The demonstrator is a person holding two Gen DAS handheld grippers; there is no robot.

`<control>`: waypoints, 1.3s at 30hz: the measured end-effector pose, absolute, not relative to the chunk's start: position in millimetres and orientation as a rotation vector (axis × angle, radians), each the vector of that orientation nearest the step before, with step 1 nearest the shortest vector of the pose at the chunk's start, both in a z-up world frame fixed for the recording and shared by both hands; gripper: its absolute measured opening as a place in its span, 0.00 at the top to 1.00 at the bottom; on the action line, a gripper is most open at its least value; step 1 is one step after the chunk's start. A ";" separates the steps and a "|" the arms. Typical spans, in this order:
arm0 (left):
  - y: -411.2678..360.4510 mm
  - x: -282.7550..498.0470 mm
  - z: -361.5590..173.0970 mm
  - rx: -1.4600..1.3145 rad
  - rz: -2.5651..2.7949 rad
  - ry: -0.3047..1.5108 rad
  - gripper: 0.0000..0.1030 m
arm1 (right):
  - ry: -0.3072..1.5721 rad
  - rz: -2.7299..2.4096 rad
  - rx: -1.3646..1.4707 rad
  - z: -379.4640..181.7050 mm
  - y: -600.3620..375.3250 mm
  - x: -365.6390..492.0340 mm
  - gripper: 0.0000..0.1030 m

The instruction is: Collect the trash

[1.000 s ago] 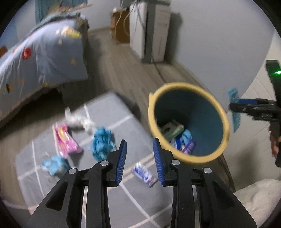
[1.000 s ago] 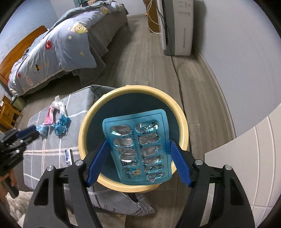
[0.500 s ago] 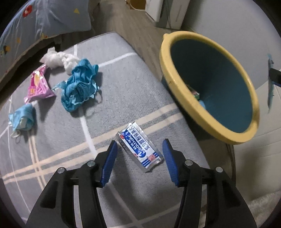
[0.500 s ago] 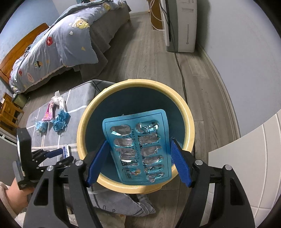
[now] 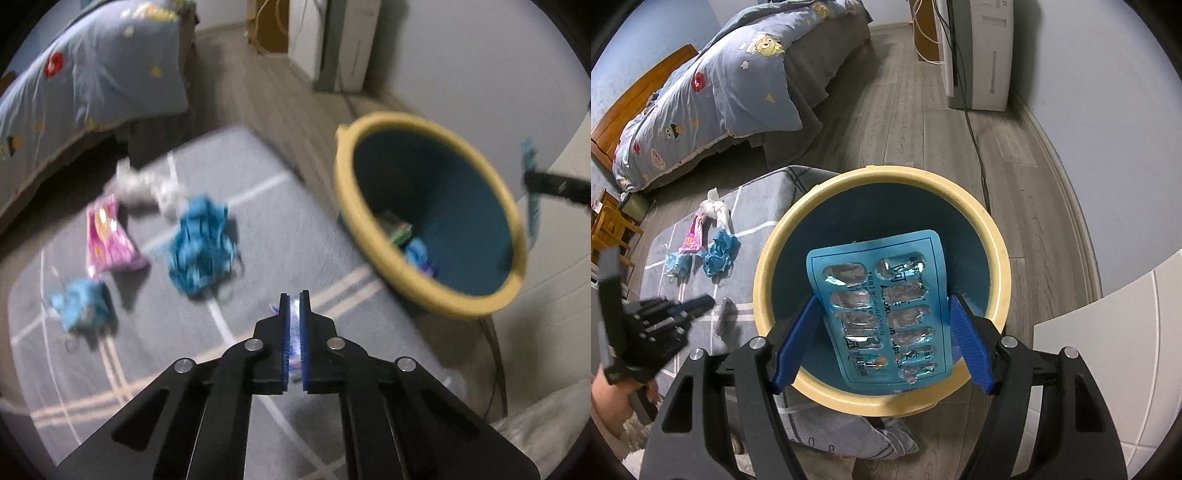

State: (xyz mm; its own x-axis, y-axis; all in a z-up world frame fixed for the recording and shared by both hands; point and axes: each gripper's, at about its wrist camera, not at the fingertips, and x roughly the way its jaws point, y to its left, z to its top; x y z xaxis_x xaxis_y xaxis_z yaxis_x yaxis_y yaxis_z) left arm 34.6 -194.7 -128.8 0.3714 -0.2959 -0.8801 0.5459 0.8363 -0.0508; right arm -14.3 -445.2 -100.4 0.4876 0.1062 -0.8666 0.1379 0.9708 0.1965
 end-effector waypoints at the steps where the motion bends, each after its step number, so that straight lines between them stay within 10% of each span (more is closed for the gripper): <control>1: -194.4 37.5 -122.3 0.251 -0.549 1.052 0.95 | 1.063 -0.020 0.255 -100.0 -445.7 -14.4 0.31; 5: -190.2 38.5 -120.3 0.202 -0.551 1.070 0.95 | 1.059 -0.020 0.259 -99.2 -447.0 -15.9 0.31; 9: -189.7 34.7 -137.9 0.203 -0.528 1.113 0.56 | 1.065 -0.019 0.263 -99.8 -446.7 -15.9 0.31; 11: -189.7 31.1 -148.7 0.193 -0.523 1.142 0.52 | 1.067 -0.017 0.258 -99.4 -445.5 -16.1 0.31; 23: -193.0 23.0 -165.4 0.272 -0.546 1.166 0.76 | 1.075 -0.020 0.253 -102.2 -445.1 -13.4 0.31; 39: -262.6 36.5 -75.5 0.255 -0.772 0.946 0.76 | 1.060 -0.050 0.296 -98.2 -454.4 -2.9 0.31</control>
State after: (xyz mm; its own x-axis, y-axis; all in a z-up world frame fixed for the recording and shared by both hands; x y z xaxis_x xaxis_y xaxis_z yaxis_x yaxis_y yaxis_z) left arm 36.5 -262.6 -75.5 0.3464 -0.4814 -0.8051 0.6926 0.7101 -0.1266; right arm -2.9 -454.4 -98.2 0.4913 0.1013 -0.8651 0.1824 0.9592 0.2159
